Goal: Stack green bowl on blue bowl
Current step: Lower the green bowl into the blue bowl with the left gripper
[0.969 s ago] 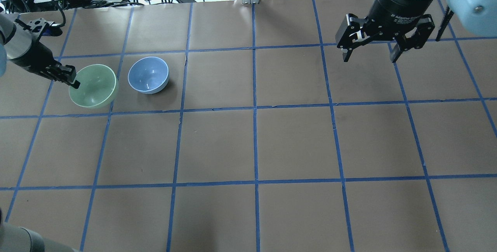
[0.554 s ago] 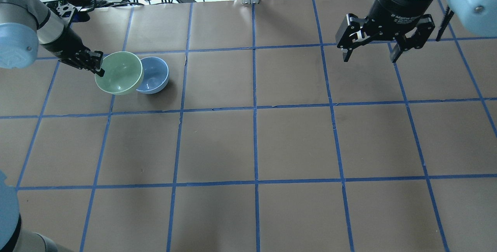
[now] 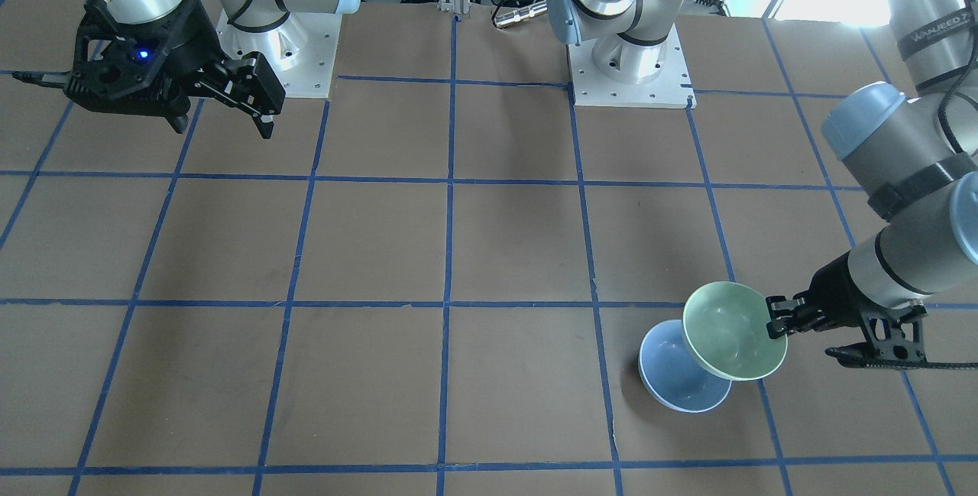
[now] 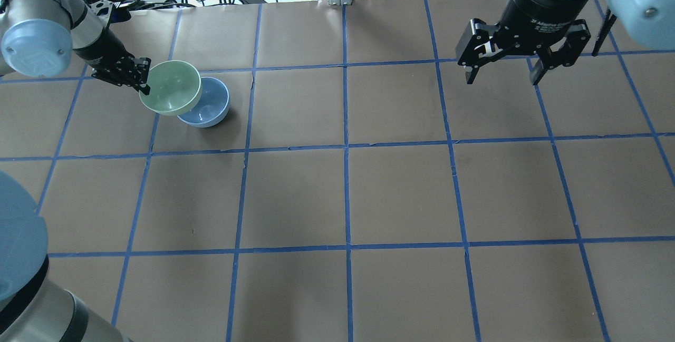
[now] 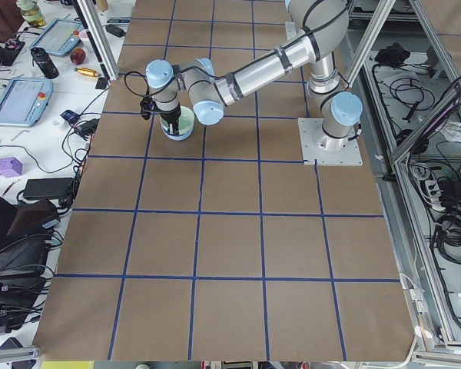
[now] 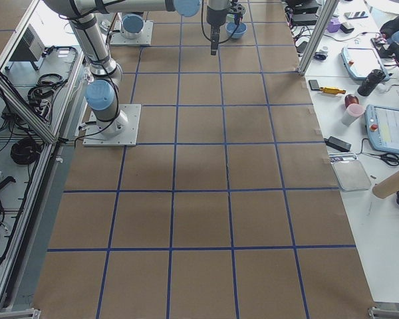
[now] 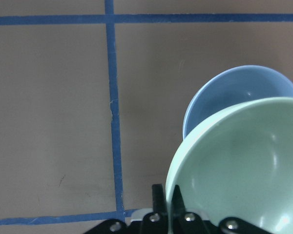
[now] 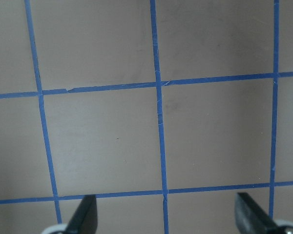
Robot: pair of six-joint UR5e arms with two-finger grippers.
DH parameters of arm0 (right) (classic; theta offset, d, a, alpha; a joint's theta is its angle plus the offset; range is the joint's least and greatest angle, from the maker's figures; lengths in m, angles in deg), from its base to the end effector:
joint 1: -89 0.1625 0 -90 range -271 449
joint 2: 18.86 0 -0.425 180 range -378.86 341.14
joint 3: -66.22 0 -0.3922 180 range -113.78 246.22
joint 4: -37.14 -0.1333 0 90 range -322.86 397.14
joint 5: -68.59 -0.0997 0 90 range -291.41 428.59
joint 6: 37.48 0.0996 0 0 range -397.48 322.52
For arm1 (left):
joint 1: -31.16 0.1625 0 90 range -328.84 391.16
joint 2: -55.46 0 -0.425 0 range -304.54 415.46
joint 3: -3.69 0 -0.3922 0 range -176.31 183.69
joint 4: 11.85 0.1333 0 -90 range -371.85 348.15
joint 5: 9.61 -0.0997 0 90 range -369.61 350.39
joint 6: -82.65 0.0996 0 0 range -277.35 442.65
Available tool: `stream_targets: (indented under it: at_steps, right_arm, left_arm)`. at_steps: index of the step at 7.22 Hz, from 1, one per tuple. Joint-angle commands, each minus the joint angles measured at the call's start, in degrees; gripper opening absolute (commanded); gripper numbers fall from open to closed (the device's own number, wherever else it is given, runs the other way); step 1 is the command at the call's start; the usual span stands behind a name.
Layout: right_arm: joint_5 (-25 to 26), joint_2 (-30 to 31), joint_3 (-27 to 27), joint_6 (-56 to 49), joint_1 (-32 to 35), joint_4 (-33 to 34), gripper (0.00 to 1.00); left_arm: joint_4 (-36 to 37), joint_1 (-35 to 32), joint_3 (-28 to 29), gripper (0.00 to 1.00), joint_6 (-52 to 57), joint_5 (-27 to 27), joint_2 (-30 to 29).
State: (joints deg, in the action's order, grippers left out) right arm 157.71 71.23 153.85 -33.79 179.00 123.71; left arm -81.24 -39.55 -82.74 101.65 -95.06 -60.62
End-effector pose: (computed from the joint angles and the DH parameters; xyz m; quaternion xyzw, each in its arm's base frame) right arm 0.1348 -0.4892 0.5031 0.0323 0.9994 0.0087 0.0074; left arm 0.0800 -0.6559 0.2915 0.0032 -0.9991 -0.0026 0.0429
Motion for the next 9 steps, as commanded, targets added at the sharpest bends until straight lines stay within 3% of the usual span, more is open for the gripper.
stream_targets:
  at_steps: [1,9]
  right_arm:
    - [0.0,0.0,0.0,0.0,0.0,0.0,1.0]
    - [0.0,0.0,0.0,0.0,0.0,0.0,1.0]
  left_arm:
    - [0.22,-1.53,1.53,0.0,-0.1,0.29,-1.6]
    - [1.89,-2.59,-0.04,0.0,-0.45,1.43,-3.63]
